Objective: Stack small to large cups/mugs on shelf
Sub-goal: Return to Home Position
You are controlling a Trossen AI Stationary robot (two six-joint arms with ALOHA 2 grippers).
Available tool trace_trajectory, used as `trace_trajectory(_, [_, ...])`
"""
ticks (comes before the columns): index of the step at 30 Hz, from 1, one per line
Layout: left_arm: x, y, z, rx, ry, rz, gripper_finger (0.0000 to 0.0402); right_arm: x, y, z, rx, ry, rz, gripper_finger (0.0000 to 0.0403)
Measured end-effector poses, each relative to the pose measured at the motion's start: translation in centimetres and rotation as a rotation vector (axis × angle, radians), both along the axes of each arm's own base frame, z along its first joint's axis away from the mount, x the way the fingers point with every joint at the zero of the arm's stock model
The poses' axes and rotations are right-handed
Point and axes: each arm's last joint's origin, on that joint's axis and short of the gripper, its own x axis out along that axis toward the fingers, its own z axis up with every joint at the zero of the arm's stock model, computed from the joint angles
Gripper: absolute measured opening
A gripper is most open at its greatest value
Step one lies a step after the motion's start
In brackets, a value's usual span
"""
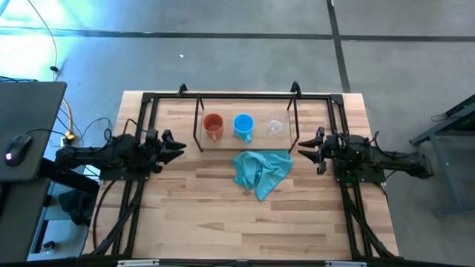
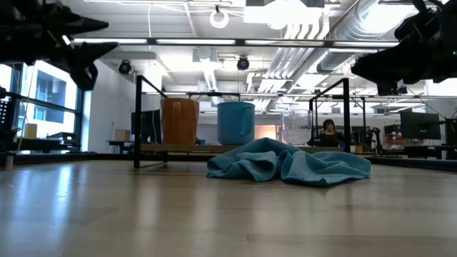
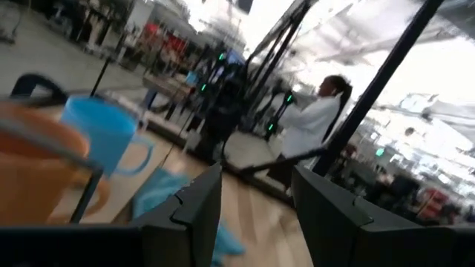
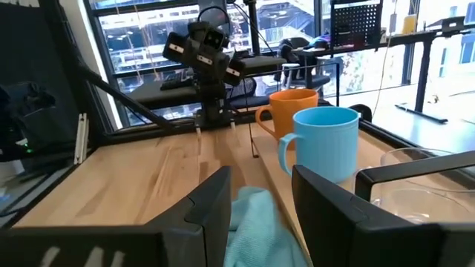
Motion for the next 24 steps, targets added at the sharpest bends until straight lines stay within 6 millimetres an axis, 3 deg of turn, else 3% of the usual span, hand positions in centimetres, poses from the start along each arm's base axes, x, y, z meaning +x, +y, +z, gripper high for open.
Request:
trace_trajectory(11, [0.1, -0.2, -0.7, 0.078, 0.084, -0.075, 0.0154, 0.0, 0.0, 0.0, 0.075, -0.007, 0.001, 0.0135])
trace_trajectory(24, [0.4, -0.3, -1.5, 0.279, 0.189, -0.099, 0.0154, 0.0, -0.1, 0.0, -0.008, 0.002, -0.011, 0.0135])
